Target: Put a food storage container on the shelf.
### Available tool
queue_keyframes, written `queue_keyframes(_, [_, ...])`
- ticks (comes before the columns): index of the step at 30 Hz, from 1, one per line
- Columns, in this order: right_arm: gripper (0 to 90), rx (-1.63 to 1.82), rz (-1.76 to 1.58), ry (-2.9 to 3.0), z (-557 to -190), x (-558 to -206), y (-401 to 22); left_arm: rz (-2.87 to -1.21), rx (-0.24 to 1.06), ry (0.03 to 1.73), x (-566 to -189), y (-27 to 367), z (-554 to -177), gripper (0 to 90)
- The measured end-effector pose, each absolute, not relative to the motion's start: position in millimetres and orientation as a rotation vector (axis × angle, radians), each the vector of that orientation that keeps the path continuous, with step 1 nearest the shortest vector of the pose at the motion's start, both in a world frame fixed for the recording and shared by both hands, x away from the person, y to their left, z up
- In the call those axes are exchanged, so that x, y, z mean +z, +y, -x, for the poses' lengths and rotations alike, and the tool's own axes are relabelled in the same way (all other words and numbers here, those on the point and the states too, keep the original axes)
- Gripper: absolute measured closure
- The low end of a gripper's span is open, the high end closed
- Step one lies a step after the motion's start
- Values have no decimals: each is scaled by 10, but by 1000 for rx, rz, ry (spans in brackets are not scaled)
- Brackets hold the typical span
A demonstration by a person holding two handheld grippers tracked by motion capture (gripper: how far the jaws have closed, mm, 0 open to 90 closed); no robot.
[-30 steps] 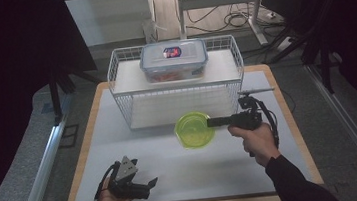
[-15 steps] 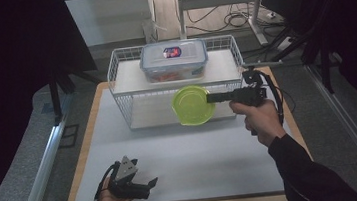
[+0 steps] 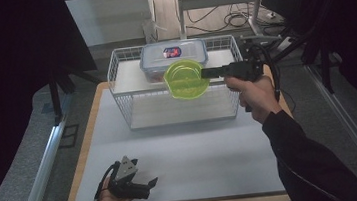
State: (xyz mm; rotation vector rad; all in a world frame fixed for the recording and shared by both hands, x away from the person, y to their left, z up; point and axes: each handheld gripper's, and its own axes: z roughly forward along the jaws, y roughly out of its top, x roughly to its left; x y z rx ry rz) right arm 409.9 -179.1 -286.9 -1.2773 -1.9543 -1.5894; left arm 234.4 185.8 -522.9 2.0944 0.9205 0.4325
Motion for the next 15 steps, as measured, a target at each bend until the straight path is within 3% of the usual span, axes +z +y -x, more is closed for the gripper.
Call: queue_keyframes(15, [807, -1639, 1343, -1923, -4418, -2588, -1592, -2090, 432, 909, -5220, 1869, -2341, 58])
